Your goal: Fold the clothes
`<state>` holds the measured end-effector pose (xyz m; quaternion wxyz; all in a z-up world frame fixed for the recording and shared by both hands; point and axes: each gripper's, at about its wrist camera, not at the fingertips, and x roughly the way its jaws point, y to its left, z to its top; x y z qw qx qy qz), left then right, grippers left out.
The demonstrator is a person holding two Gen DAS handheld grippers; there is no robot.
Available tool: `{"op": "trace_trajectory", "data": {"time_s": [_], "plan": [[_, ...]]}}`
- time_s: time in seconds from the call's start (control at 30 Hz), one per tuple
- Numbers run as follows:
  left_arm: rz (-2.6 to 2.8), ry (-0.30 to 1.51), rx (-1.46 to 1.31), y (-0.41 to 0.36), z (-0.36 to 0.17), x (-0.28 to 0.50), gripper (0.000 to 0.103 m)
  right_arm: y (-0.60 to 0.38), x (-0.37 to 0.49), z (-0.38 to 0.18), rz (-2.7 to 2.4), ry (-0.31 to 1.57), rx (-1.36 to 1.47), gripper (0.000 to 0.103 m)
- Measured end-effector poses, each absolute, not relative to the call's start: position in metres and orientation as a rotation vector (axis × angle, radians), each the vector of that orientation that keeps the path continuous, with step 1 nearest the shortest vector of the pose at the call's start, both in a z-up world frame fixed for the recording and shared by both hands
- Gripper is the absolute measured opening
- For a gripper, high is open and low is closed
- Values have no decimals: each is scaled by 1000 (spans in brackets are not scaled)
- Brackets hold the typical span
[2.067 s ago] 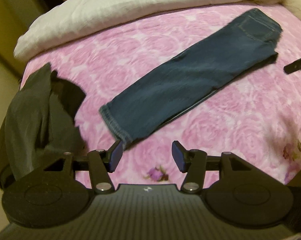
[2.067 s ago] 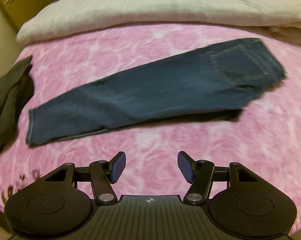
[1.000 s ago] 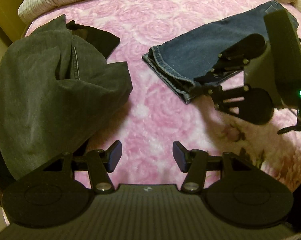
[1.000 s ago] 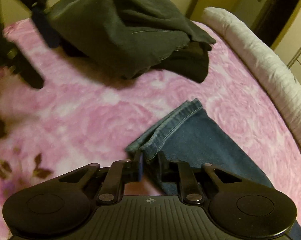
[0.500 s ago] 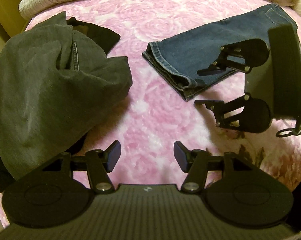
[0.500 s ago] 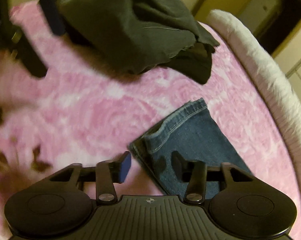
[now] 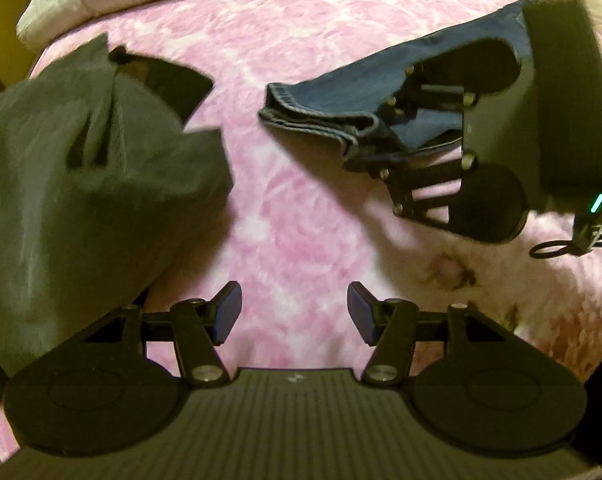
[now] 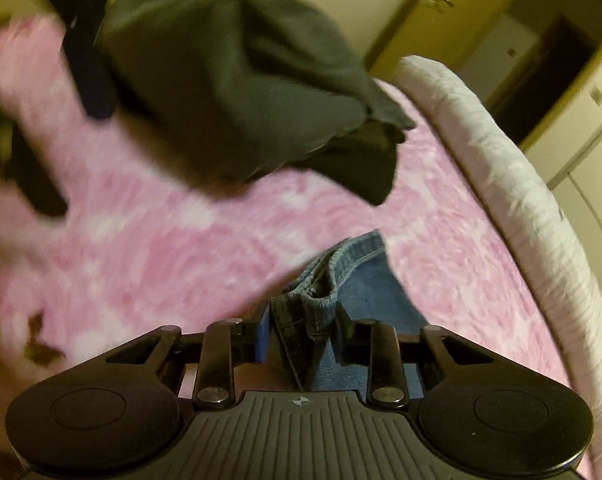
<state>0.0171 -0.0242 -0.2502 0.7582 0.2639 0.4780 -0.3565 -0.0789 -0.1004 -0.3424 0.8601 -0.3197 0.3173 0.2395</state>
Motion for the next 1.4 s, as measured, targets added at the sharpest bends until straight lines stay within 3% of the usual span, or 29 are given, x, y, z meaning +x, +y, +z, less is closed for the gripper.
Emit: {"op": "trace_trajectory", "data": {"time_s": [0.2, 0.4, 0.5, 0.77, 1.07, 1.13, 1.4], "plan": [[-852, 984, 602, -75, -234, 18, 54, -168, -57, -263, 394, 637, -347, 28], [-923, 932, 687, -151, -228, 2, 54, -345, -60, -211, 181, 598, 143, 28], [-927, 934, 703, -196, -229, -13, 54, -446, -76, -224, 57, 582, 363, 28], [-998, 969, 756, -312, -246, -70, 54, -647, -105, -342, -142, 646, 887, 28], [-1066, 938, 801, -409, -258, -98, 54, -691, -104, -354, -75, 731, 863, 31], [-1074, 906, 828, -417, -260, -87, 55, -694, -105, -351, -106, 758, 814, 44], [-1100, 778, 911, -443, -280, -18, 56, -670, -125, -307, -85, 683, 555, 44]]}}
